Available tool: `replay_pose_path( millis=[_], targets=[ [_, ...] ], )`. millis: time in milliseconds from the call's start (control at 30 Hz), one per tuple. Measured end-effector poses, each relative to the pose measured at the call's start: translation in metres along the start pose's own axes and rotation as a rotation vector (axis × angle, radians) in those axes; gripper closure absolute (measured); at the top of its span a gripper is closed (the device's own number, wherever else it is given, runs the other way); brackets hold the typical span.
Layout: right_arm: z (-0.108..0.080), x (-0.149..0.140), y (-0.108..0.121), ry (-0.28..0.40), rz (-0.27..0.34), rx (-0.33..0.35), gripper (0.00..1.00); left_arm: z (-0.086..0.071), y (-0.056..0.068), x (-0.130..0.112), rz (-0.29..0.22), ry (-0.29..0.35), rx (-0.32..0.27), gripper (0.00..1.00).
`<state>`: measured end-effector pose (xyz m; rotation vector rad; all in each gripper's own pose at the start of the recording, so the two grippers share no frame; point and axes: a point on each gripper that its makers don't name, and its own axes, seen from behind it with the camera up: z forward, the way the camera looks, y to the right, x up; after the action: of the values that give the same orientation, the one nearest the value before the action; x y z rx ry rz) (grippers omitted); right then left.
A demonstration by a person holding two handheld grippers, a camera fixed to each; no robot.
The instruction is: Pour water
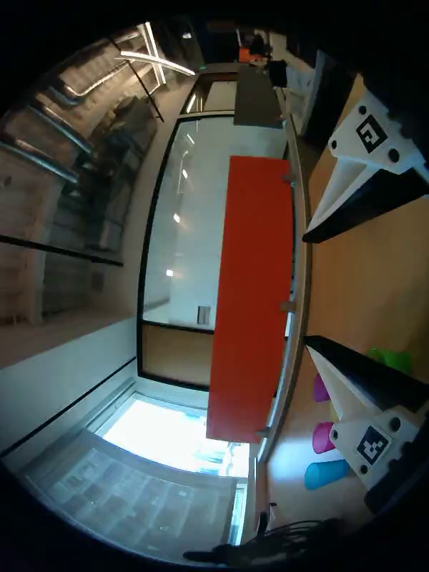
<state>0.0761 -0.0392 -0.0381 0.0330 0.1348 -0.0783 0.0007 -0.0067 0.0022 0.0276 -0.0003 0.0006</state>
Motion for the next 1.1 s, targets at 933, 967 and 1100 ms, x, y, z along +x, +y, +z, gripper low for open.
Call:
replay_pose_path(
  millis=[933,967,1100],
  targets=[
    [0.024,-0.067,0.030,-0.073,0.082,-0.032,0.00,0.001,0.000,0.000,-0.001,0.000,0.000,0.10],
    [0.024,-0.068,0.031,-0.076,0.080,-0.034,0.00,0.001,0.000,0.000,-0.001,0.000,0.000,0.10],
    [0.025,-0.074,0.033,-0.086,0.076,-0.038,0.00,0.000,0.000,0.000,0.000,0.000,0.000,0.11]
  ],
)
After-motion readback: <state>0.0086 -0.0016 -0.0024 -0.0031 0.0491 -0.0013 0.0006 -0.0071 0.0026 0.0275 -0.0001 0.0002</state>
